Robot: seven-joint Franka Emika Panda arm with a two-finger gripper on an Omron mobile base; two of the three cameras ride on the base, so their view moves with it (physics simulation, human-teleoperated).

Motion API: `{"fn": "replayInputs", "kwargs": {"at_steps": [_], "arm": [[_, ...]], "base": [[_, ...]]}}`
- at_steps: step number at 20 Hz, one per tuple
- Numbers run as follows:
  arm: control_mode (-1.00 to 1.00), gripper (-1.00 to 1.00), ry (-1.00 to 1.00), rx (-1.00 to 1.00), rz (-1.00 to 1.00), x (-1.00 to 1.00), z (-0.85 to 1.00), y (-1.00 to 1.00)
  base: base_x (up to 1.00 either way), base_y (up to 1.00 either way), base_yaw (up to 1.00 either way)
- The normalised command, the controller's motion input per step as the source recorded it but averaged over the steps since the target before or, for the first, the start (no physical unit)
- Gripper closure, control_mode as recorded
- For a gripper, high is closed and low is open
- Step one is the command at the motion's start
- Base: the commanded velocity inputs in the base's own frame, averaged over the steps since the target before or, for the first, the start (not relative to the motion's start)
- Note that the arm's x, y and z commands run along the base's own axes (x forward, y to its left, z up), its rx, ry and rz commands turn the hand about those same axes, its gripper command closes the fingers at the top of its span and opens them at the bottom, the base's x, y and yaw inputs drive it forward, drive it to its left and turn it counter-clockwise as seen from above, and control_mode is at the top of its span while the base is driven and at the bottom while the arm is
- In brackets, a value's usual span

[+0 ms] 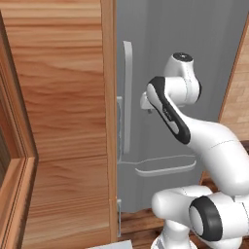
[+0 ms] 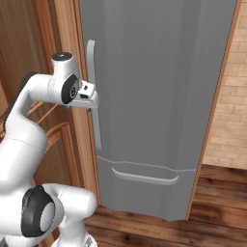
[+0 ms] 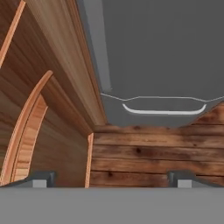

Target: Open the fridge, grab two sodas, and place both sodas inside the bowl with ice on the dining counter.

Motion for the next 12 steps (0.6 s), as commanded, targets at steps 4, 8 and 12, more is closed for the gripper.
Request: {"fn": "replayInputs", "kwargs": {"at_steps": [4, 8, 12], "arm": [[-1.0, -1.0, -0.09, 0.01, -0.05, 0.67, 0.0, 0.18], [-1.0, -1.0, -0.03, 0.0, -0.02, 0.58, 0.0, 0.1], [-1.0, -1.0, 0.0, 0.0, 0.0, 0.63, 0.0, 0.08]], "base": [[0.0, 0.0, 0.0], [0.0, 0.0, 0.0], [0.0, 0.0, 0.0]]}}
